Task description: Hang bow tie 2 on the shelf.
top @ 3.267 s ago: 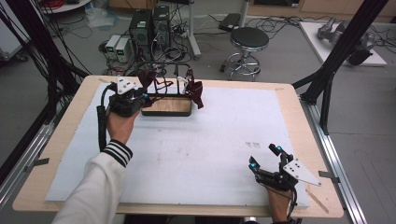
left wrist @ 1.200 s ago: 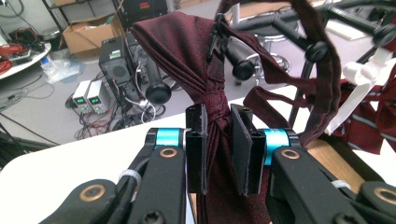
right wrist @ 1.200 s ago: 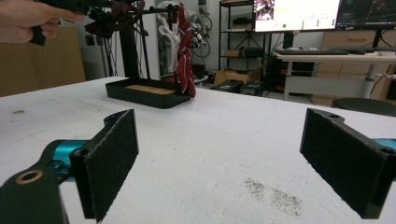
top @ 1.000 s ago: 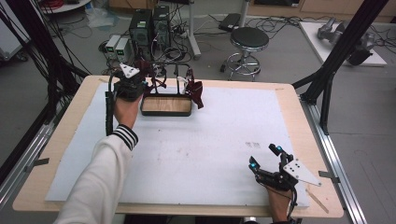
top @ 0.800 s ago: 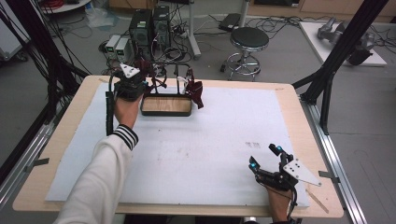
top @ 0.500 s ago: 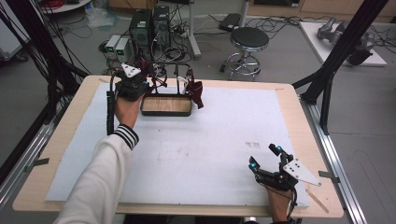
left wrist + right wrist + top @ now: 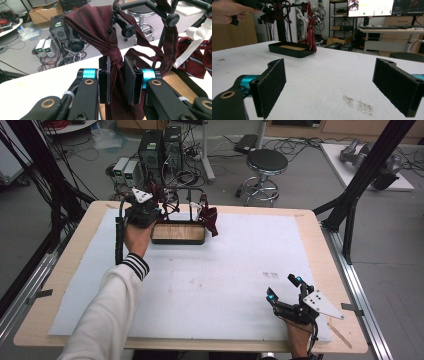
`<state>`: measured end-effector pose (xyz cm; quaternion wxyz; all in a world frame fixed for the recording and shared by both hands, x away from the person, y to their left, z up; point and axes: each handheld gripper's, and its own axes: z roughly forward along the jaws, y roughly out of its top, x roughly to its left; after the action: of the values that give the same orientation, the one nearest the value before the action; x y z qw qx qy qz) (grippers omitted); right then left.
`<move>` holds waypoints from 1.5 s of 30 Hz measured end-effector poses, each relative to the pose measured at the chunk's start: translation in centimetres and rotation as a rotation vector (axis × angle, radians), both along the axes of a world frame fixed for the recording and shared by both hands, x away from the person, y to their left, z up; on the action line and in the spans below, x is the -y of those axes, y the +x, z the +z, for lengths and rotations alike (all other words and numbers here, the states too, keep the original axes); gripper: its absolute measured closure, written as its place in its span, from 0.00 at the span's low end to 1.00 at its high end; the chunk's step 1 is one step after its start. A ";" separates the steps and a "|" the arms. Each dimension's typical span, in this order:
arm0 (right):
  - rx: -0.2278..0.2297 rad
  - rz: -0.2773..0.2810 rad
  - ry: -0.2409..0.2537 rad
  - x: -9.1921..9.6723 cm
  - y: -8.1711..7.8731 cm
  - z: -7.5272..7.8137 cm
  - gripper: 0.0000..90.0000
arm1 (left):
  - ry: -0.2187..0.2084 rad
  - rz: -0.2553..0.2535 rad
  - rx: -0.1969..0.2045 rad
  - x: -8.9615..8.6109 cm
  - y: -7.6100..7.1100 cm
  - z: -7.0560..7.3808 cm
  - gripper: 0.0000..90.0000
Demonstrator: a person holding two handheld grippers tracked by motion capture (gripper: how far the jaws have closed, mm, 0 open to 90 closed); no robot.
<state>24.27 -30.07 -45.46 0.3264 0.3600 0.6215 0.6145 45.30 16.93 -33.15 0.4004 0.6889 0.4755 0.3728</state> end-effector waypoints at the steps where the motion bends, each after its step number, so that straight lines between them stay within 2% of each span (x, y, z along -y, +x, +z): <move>1: 0.000 0.000 0.000 0.0 0.0 0.0 0.12 | 0.000 0.000 -0.002 0.0 -0.1 0.0 0.83; 6: 0.001 0.000 0.000 0.0 0.0 0.0 0.12 | 0.001 -0.012 -0.012 0.1 -0.2 -0.1 0.75; 10: 0.000 0.000 -0.001 0.0 0.0 0.0 0.12 | 0.007 -0.021 -0.041 0.1 -0.3 -0.3 0.56; 12: 0.001 0.001 -0.007 0.0 0.0 0.0 0.12 | 0.011 -0.029 -0.050 0.0 -0.5 -0.4 0.52; 14: -0.001 0.001 -0.006 0.0 0.0 0.0 0.12 | -0.001 -0.044 -0.062 -0.2 -0.7 -0.6 0.43; 16: 0.004 0.002 -0.006 0.0 0.1 0.0 0.12 | -0.012 -0.064 -0.050 -0.4 -1.1 -0.8 0.37; 19: 0.000 0.003 -0.001 0.0 0.0 0.0 0.12 | -0.013 -0.112 -0.053 -0.6 -1.7 -0.8 0.29; 24: 0.001 0.001 -0.001 0.0 0.0 0.0 0.12 | -0.026 -0.207 0.021 -1.1 -3.1 -1.0 0.21; 30: 0.000 0.002 -0.002 0.0 0.0 0.0 0.12 | -0.089 -0.334 0.100 -2.4 -5.7 -1.7 0.16; 31: 0.003 0.002 -0.005 0.0 0.0 0.0 0.12 | -0.103 -0.360 0.122 -2.7 -6.4 -1.9 0.16; 35: 0.008 0.000 -0.007 0.0 0.0 0.0 0.12 | -0.155 -0.443 0.169 -3.8 -8.8 -2.8 0.13; 38: 0.010 -0.001 -0.008 0.0 0.0 0.0 0.12 | -0.165 -0.476 0.212 -4.7 -10.9 -3.8 0.13; 45: 0.015 -0.003 -0.008 -0.1 -0.2 0.0 0.12 | -0.169 -0.498 0.244 -6.9 -14.4 -6.3 0.13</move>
<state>24.12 -30.00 -45.49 0.3336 0.3548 0.6210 0.6142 30.92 23.83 -39.45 0.5898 0.6988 0.2695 0.3020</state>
